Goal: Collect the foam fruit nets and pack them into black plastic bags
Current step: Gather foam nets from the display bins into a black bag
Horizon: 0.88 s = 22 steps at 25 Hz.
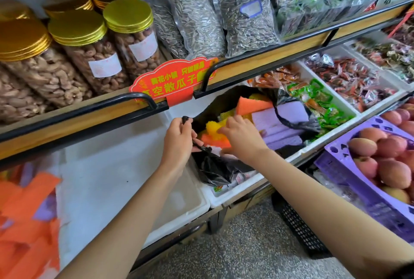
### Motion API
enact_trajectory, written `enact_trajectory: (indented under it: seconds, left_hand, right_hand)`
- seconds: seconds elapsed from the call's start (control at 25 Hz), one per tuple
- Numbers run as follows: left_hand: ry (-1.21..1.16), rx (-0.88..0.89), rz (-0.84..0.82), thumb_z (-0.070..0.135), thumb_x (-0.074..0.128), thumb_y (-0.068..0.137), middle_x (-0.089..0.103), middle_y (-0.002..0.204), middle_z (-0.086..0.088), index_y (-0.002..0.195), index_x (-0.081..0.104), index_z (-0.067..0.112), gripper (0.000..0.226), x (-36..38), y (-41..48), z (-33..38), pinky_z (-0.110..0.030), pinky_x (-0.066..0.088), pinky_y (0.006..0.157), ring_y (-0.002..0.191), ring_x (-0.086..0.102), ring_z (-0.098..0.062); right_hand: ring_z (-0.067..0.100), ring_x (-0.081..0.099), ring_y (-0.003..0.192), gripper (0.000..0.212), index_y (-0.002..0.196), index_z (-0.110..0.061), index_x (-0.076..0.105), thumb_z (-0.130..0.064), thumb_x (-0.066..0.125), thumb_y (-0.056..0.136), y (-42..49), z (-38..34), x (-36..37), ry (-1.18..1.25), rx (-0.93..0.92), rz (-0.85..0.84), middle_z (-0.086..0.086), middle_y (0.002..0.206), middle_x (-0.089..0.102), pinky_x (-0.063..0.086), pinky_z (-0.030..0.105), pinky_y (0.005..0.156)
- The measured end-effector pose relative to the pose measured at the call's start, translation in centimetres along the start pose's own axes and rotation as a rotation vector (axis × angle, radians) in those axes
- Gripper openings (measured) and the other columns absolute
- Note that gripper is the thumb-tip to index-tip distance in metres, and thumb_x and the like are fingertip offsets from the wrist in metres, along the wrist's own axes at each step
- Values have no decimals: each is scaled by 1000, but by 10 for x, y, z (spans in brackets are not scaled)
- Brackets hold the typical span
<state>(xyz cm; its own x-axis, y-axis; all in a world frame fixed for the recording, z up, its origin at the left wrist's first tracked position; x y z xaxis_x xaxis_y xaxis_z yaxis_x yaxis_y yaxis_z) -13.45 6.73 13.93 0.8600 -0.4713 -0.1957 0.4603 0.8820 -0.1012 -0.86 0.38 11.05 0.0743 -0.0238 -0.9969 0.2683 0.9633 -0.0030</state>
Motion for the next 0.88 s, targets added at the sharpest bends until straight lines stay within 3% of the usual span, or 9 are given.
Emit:
enact_trajectory:
  seconds: [0.12,0.2,0.28,0.36,0.48,0.56,0.68,0.8,0.88]
  left_hand:
    - [29,34,-27,18,35,102,47,70,-1,102,50,10,17,3,-6,2,-31,55,59,46,55,-2]
    - [20,29,-24,19,36,101,47,71,-1,102,51,10,17,-2,-6,-1,-38,56,64,47,55,-4]
    - [15,21,-11,19,36,101,47,71,-1,101,51,10,18,-9,-4,-4,-42,56,68,52,55,-10]
    - [7,21,-4,18,35,102,47,71,-1,100,50,9,17,-13,-4,-5,-40,55,67,56,55,-13]
    - [-5,31,-7,18,35,102,47,70,0,95,51,14,17,-12,-5,-6,-36,54,64,54,56,-12]
    - [-6,59,-15,19,35,101,47,69,0,90,51,22,19,-10,-4,-4,-32,54,64,53,57,-9]
    - [17,194,35,19,36,101,47,66,1,93,53,20,18,-21,-7,20,-30,50,68,56,56,-8]
    - [24,412,140,14,38,101,47,65,3,91,50,10,17,-48,-18,66,-20,41,60,52,47,-6]
    - [23,514,217,17,39,100,46,65,-1,90,51,6,19,-77,-25,91,-25,39,62,56,44,-14]
  right_hand:
    - [22,40,129,53,136,-19,46,-32,63,88,4,-13,17,351,0,-98,4,136,47,36,32,101]
    - [20,39,130,52,137,-15,44,-25,62,89,-6,-15,3,527,-47,-43,5,139,48,31,28,104]
    - [21,43,123,49,132,-8,47,-15,65,87,-29,7,-34,526,-35,252,10,132,53,32,27,101]
    - [29,50,111,52,123,-1,51,-14,73,78,-60,49,-58,285,119,542,17,121,57,36,31,94]
    - [36,47,119,63,133,1,40,-26,69,83,-73,123,-25,86,465,263,20,129,50,40,41,96]
    - [36,54,108,41,122,-5,46,-27,60,90,-76,149,-15,108,578,163,18,117,58,43,43,80]
    - [37,57,86,26,95,-4,55,-30,52,95,-68,132,-64,228,464,382,15,95,60,36,36,59]
    - [39,57,88,28,92,-3,58,-29,49,97,-58,95,-131,301,372,590,18,95,62,30,36,61]
    - [39,57,92,31,92,-4,59,-32,46,98,-49,69,-161,350,336,667,19,96,64,32,39,64]
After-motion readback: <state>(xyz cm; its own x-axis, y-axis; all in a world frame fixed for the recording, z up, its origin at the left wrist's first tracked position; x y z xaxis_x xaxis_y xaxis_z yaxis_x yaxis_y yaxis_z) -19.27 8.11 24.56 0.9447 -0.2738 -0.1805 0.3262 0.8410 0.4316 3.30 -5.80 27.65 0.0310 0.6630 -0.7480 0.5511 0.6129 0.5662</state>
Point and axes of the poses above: each hand's wrist, its own y-axis towards the middle knuckle, its own x-axis out of the palm, z = x × y, the point moved 10 cm from there along y, towards the middle knuckle
